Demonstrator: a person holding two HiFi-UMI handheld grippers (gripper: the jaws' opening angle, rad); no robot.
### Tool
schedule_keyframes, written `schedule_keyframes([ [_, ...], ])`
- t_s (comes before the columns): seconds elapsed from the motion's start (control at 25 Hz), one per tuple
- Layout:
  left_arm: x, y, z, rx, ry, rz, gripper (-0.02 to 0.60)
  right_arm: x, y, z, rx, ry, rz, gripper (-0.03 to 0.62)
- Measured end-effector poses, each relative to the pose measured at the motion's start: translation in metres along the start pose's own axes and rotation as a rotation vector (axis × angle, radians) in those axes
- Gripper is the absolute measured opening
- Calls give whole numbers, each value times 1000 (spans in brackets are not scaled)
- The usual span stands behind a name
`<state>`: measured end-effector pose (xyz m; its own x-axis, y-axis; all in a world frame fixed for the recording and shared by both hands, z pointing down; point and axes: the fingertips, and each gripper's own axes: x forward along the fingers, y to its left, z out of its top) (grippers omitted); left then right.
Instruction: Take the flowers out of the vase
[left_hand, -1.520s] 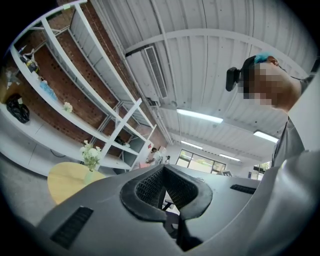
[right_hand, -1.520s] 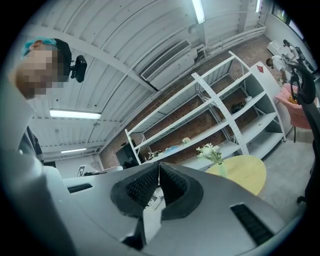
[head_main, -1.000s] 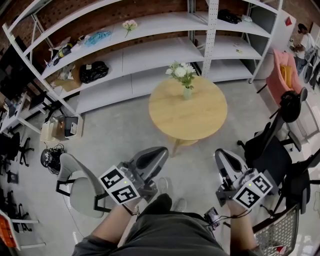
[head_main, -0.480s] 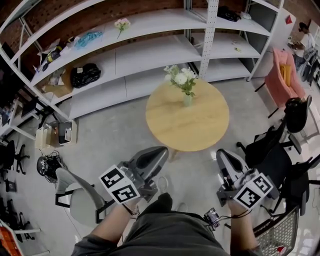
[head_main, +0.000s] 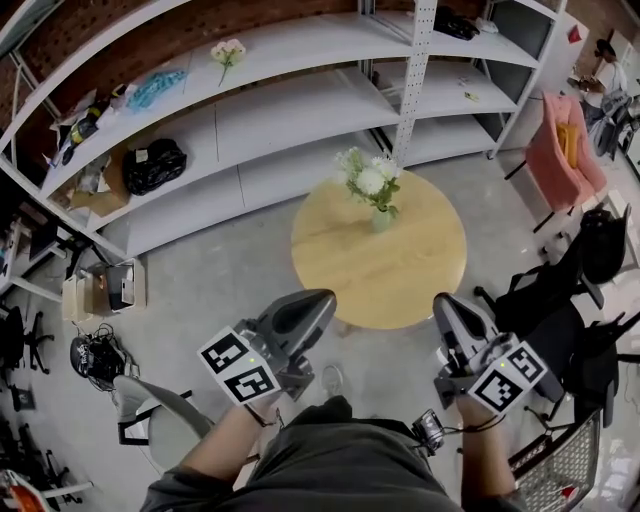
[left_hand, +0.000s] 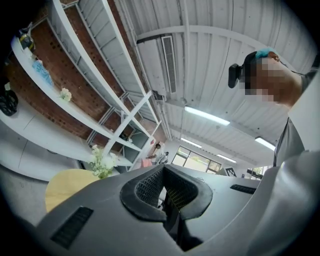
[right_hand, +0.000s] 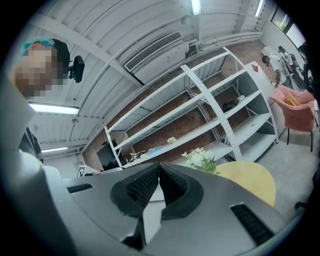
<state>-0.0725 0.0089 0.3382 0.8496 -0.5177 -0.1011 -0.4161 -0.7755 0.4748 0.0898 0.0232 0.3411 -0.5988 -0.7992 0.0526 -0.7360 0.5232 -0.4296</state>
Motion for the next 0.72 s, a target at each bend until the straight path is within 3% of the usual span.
schedule_keyframes([
  [0.32,15,37,17,-4,21,-40,6,36,-11,12,-4,-12,-48,14],
  [0.72,32,72,18,-24,53,-27,6,67,-29,20,16,-6,-62,14],
])
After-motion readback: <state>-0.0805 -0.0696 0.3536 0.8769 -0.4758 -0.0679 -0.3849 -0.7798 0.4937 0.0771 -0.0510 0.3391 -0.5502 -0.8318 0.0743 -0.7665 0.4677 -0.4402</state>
